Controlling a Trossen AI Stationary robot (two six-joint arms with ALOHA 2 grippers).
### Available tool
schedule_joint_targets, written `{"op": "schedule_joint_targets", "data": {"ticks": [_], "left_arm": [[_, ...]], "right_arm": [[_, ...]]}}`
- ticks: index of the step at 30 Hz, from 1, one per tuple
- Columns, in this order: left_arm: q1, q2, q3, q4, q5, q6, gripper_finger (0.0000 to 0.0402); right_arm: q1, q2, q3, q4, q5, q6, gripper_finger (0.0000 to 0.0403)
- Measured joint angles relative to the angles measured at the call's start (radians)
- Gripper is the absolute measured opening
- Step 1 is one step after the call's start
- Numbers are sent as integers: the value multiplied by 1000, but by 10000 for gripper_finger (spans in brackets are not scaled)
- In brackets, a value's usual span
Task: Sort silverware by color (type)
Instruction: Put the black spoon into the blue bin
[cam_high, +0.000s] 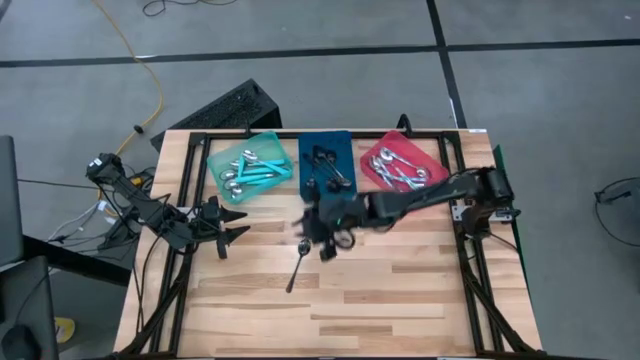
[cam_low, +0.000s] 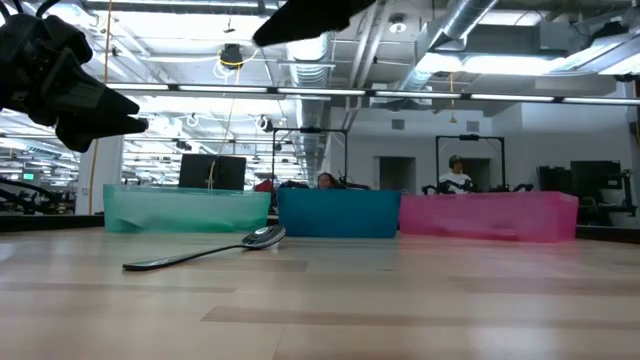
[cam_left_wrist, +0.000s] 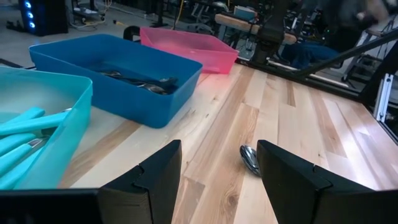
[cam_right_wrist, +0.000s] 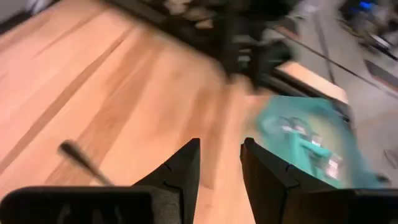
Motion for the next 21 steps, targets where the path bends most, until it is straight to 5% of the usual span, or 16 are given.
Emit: {"op": "schedule_joint_targets", "data": {"ticks": [4,12,21], "left_arm": [[0,0,0,0,0,-9,194],[0,0,0,0,3,-18,194],[0,0,0,0,4,-18,194]], "right_arm": [[60,92,0,46,25,23,139],[63,256,0,11,173,519,140],[68,302,0,-73,215,683,147]]}}
